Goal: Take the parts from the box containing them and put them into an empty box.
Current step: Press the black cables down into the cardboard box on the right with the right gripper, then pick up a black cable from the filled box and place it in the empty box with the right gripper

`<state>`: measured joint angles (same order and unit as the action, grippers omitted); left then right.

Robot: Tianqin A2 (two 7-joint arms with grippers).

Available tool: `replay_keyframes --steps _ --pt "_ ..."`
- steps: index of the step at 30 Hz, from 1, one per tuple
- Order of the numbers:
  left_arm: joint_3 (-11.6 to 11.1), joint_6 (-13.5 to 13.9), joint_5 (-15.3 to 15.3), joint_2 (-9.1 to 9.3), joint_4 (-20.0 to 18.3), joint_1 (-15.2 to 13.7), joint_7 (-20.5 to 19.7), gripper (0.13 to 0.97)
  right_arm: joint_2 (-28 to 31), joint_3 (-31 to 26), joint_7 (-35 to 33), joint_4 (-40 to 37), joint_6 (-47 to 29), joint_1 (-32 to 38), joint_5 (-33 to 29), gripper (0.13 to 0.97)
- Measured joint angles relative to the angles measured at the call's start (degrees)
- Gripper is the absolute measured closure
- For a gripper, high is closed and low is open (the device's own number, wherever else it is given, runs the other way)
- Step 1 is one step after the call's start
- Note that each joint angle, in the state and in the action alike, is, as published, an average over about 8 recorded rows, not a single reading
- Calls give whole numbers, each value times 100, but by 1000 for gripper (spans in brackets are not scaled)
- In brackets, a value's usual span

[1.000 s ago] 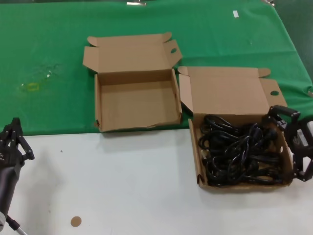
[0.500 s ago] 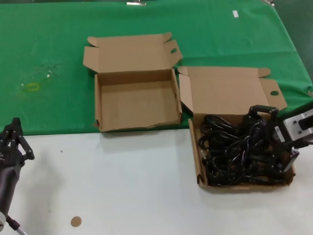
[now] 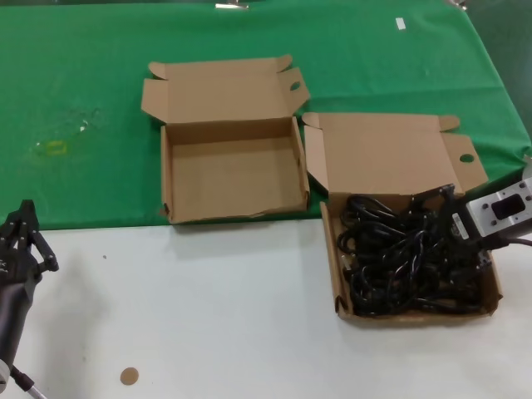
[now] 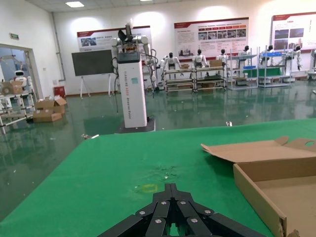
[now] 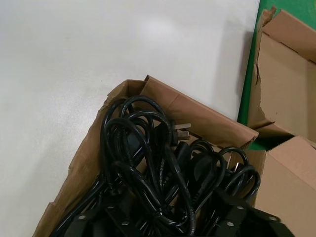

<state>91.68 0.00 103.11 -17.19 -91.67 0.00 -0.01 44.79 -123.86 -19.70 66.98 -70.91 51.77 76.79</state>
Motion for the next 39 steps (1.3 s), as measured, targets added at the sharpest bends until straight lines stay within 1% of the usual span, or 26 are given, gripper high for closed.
replay_keyframes --steps 1,9,10,18,22,27,30,39 --pt "0 0 0 0 0 0 0 953 -4 0 10 0 -10 3 -10 388" --pt "0 0 0 0 0 0 -1 953 49 14 131 85 -96 -34 -74 606" --pt "0 0 0 0 0 0 -1 953 54 16 142 91 -103 -39 -83 606" --pt "0 0 0 0 0 0 -1 953 54 26 211 150 -118 -53 -152 778" --pt "0 0 0 0 0 0 -1 953 73 36 299 223 -175 -21 -179 778" --pt "0 0 0 0 0 0 -1 953 110 41 485 290 -338 143 -245 841" --pt "0 0 0 0 0 0 -1 953 108 45 607 290 -455 316 -293 879" --pt "0 0 0 0 0 0 -1 953 -137 54 892 56 -703 1033 -390 908"
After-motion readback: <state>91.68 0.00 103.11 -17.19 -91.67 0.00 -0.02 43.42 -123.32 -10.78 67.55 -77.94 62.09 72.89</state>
